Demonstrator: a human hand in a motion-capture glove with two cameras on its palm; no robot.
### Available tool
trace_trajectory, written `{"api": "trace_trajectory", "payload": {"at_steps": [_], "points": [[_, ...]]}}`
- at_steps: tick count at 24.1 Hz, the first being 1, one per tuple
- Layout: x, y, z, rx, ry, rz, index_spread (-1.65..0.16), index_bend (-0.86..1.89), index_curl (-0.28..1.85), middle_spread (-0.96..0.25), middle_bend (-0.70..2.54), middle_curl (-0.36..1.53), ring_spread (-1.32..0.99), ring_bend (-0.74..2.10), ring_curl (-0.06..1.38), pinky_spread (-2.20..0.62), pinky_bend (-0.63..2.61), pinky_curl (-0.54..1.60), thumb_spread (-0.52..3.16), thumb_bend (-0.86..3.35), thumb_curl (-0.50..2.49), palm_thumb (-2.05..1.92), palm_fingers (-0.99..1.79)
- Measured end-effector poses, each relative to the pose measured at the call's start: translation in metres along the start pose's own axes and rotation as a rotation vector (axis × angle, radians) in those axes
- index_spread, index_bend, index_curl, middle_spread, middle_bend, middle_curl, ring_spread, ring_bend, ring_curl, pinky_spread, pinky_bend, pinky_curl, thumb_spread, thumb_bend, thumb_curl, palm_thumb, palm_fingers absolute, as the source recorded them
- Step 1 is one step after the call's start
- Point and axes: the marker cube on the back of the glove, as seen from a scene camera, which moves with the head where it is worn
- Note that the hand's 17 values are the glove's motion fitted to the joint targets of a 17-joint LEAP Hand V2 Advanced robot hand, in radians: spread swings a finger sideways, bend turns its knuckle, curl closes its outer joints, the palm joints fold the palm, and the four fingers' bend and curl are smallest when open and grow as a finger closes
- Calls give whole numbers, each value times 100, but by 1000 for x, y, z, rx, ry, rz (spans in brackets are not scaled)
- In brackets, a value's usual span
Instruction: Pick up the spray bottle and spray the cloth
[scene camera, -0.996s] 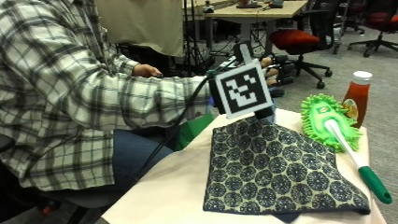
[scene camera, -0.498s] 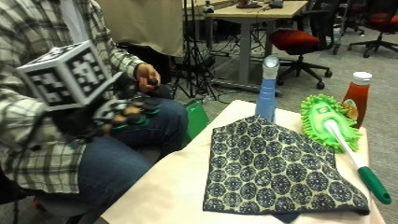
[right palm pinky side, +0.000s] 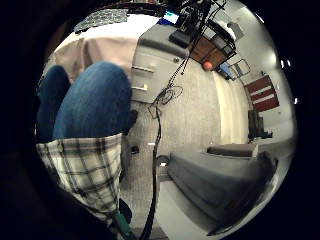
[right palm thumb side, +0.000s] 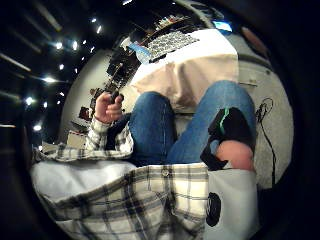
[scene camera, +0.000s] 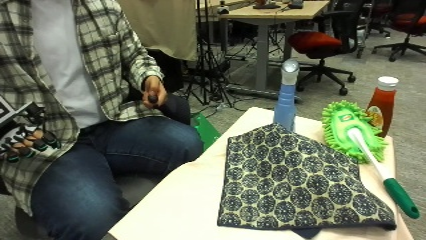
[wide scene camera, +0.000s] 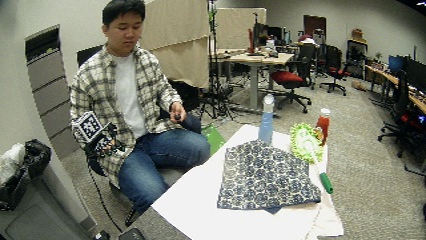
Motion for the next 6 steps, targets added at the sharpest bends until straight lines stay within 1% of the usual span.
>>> {"api": "trace_trajectory", "payload": {"at_steps": [2, 6], "points": [[1, 16, 5, 37, -29, 32, -31, 22, 37, -4, 19, 35, 2, 25, 30, 13, 17, 31, 112, 3, 63, 84, 23], [9, 40, 11, -134, -68, -150, -31, 22, 38, -5, 17, 34, 2, 24, 30, 13, 19, 32, 115, 4, 63, 87, 22]]}}
